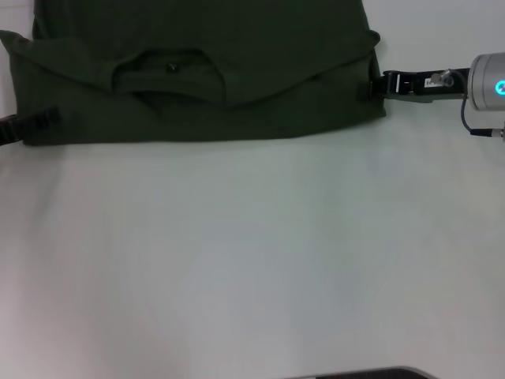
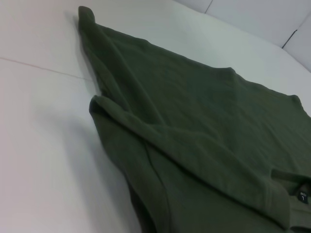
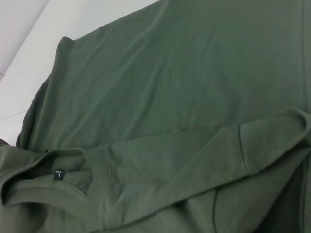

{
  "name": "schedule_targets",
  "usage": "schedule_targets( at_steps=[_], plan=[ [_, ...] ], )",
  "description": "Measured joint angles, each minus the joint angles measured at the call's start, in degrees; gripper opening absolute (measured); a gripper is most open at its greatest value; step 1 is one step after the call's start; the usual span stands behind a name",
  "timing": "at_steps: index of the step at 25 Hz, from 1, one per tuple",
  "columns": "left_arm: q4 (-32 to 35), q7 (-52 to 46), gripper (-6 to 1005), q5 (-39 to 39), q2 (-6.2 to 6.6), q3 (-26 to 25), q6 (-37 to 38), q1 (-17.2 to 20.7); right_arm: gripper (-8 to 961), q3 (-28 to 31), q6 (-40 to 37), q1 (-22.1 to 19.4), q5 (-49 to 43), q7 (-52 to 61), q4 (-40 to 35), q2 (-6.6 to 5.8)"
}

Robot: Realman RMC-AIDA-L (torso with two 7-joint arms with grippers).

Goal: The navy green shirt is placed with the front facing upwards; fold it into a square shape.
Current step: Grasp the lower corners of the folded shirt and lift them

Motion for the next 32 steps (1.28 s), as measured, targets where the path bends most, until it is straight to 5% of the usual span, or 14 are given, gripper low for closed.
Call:
schedule_targets(
  at_steps=[27, 32],
  plan=[
    [0.34, -0.33, 950, 0.21, 0.03, 0.81, 3.01, 0.07, 67, 0.09, -0.05, 0.19, 0.0, -0.07, -0.09, -0.11],
    [0.45, -2.11, 866, 0.55, 0.12, 0.63, 1.8, 0.02, 68, 0.09, -0.18, 0.32, 0.0, -0.07, -0.1, -0.07]
  ],
)
